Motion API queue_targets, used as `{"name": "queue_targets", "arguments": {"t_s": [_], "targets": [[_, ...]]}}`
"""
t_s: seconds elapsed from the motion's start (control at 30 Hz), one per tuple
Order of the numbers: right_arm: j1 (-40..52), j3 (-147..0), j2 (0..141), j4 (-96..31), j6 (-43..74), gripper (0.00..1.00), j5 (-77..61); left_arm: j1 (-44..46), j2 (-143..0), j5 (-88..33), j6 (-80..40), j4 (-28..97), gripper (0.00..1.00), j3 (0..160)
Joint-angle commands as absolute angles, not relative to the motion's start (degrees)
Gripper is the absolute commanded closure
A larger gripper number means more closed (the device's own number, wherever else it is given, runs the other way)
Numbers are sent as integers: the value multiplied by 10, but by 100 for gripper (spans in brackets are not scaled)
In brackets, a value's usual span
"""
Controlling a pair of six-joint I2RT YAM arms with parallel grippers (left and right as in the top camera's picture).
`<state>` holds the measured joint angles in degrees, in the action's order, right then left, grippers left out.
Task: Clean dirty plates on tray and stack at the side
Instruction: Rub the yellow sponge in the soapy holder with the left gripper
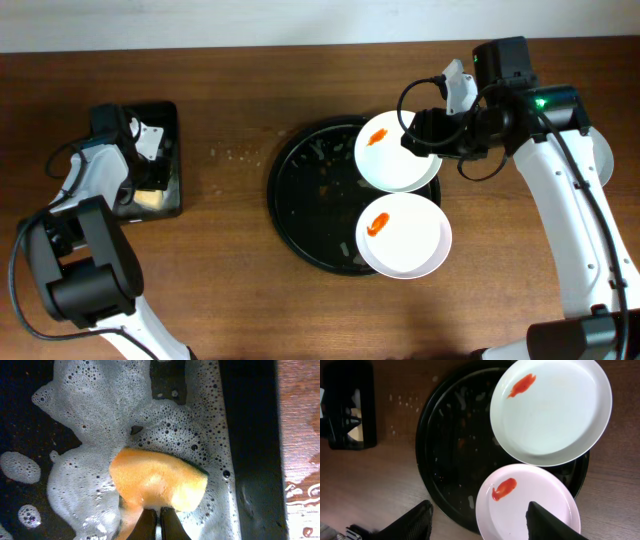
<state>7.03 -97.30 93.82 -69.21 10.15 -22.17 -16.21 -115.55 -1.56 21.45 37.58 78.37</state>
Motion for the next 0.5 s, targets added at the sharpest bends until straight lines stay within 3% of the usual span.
{"name": "queue_targets", "arguments": {"t_s": [0.0, 0.47], "targets": [[75, -976, 937, -693, 99, 39, -225, -164, -1189, -30, 181, 376, 100, 777], [75, -976, 937, -692, 98, 39, -225, -163, -1034, -39, 53, 436, 100, 834]]}}
